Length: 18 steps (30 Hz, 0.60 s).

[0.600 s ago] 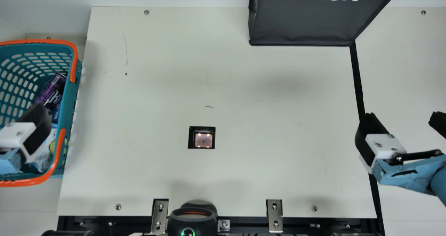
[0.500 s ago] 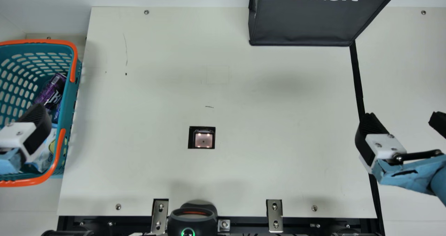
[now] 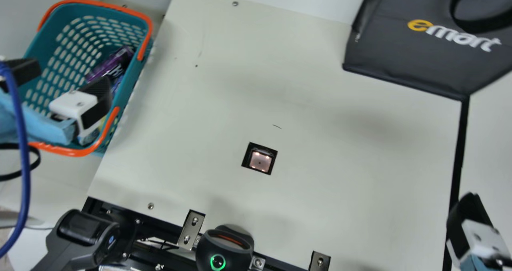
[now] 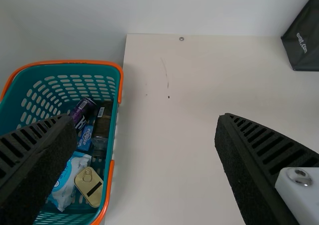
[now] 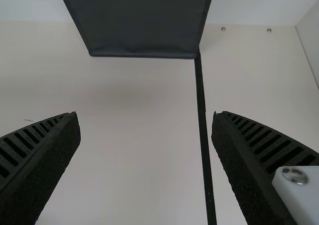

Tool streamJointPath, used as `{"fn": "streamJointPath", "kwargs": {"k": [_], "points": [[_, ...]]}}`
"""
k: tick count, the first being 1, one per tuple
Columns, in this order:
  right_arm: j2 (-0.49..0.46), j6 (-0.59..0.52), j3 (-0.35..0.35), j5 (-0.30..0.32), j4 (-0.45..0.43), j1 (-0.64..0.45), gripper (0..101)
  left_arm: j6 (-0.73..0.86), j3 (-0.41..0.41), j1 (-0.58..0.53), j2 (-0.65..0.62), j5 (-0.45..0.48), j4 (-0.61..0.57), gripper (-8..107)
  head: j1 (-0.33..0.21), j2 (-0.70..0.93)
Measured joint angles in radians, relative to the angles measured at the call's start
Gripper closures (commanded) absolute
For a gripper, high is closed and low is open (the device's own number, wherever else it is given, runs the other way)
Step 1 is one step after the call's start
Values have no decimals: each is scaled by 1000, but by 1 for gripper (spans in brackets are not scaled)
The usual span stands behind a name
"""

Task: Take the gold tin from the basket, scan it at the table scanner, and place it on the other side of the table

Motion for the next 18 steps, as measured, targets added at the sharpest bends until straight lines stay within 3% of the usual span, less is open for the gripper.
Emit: {"fn": "streamJointPath", "kwargs": {"k": [18], "points": [[0, 0, 0, 0, 0, 0, 6, 0, 0, 0, 0, 0, 0, 9, 2, 8]]}}
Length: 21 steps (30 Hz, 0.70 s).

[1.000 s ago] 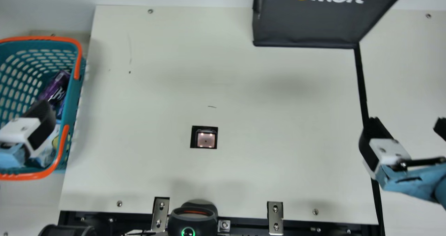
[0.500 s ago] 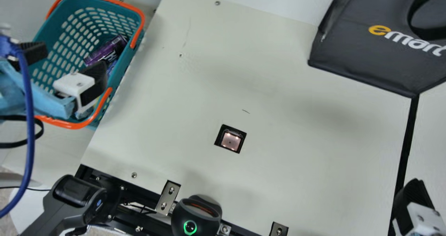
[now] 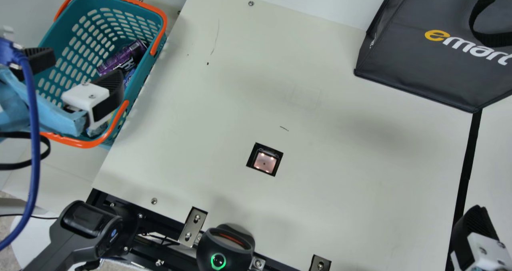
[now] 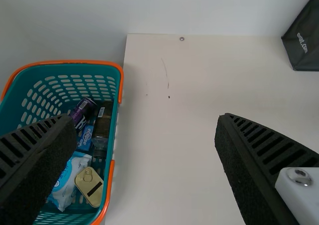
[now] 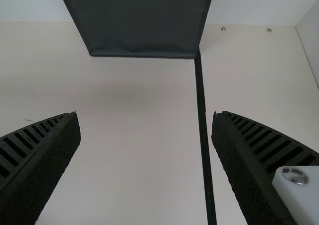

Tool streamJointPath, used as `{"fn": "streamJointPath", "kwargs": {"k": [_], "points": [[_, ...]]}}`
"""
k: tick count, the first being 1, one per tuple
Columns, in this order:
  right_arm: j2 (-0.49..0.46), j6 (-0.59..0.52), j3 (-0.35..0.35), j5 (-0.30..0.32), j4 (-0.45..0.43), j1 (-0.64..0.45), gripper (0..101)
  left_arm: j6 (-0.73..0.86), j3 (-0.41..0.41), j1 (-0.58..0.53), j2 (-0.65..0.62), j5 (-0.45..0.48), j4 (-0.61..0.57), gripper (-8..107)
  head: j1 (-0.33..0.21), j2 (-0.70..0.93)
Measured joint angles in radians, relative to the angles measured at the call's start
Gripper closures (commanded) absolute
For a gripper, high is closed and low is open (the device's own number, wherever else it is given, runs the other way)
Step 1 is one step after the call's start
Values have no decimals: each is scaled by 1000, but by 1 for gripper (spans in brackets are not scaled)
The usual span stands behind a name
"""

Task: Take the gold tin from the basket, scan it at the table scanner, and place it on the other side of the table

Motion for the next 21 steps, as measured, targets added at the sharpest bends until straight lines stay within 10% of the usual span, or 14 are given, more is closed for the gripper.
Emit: {"fn": "streamJointPath", "kwargs": {"k": [21], "points": [[0, 0, 0, 0, 0, 0, 6, 0, 0, 0, 0, 0, 0, 9, -2, -2]]}}
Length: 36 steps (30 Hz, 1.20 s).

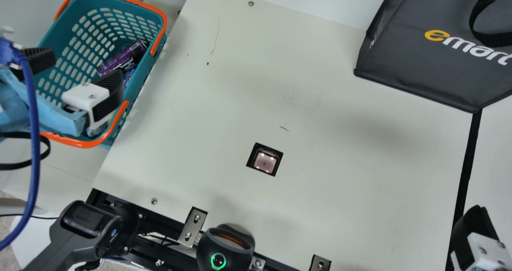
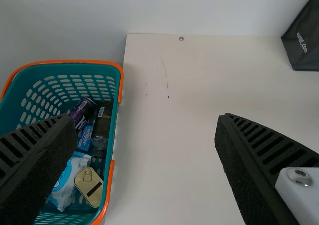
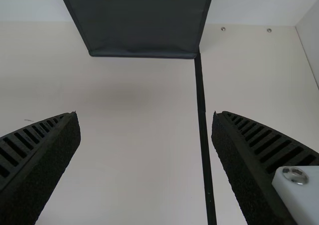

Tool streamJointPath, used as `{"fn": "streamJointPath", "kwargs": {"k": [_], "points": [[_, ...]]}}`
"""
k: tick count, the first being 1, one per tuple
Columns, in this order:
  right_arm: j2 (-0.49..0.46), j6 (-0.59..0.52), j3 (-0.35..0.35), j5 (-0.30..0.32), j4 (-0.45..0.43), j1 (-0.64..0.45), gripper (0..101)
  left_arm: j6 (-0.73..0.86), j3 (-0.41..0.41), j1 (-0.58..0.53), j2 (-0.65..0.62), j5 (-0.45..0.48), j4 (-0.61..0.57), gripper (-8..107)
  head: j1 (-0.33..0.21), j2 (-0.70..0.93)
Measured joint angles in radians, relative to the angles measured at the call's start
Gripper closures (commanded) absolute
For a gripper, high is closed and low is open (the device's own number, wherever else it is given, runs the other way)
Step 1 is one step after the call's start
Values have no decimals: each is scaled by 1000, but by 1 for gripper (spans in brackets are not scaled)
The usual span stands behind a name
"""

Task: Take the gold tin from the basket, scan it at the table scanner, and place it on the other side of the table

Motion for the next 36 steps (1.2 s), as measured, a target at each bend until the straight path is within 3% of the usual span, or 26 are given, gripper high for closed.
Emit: {"fn": "streamJointPath", "kwargs": {"k": [9, 20, 27, 36], "points": [[0, 0, 0, 0, 0, 0, 6, -37, 2, 32, 20, -20, 8, 9, 2, 0], [0, 0, 0, 0, 0, 0, 6, -91, 15, 183, 117, -118, -3, 9, 0, 0], [0, 0, 0, 0, 0, 0, 6, 0, 16, 339, 215, -190, -86, 9, 0, 0], [0, 0, 0, 0, 0, 0, 6, 228, -8, 544, 392, -242, -221, 9, 2, 0]]}}
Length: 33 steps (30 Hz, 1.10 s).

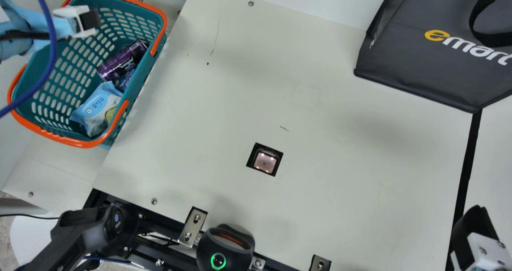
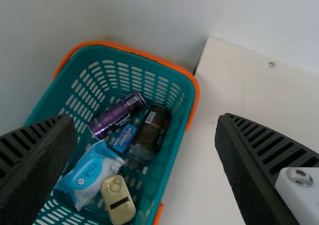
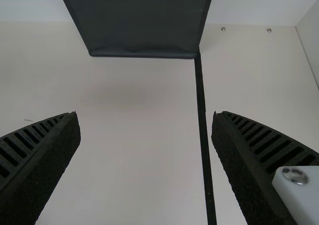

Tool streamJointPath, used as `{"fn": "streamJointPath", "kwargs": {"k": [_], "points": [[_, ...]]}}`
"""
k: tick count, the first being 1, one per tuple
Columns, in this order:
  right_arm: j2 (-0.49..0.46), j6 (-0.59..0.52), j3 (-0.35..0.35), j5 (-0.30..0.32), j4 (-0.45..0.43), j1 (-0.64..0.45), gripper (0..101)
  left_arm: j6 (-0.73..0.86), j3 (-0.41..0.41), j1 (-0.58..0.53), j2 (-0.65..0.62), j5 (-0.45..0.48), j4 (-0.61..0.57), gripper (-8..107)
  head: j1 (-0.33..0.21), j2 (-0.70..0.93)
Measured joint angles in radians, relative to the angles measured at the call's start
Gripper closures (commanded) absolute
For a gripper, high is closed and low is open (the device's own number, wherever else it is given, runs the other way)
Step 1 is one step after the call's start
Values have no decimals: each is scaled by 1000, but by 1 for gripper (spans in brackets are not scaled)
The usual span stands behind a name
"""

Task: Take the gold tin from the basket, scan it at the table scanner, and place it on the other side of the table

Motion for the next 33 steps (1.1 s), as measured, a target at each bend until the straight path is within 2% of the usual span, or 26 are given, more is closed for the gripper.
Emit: {"fn": "streamJointPath", "kwargs": {"k": [5, 9, 33], "points": [[0, 0, 0, 0, 0, 0, 6, 112, -18, 82, 99, -8, -38, 9, 0, 0], [0, 0, 0, 0, 0, 0, 6, 158, -25, 105, 168, -21, -34, 9, -2, 0], [0, 0, 0, 0, 0, 0, 6, 105, 4, 108, 479, -131, 91, 9, -2, 0]]}}
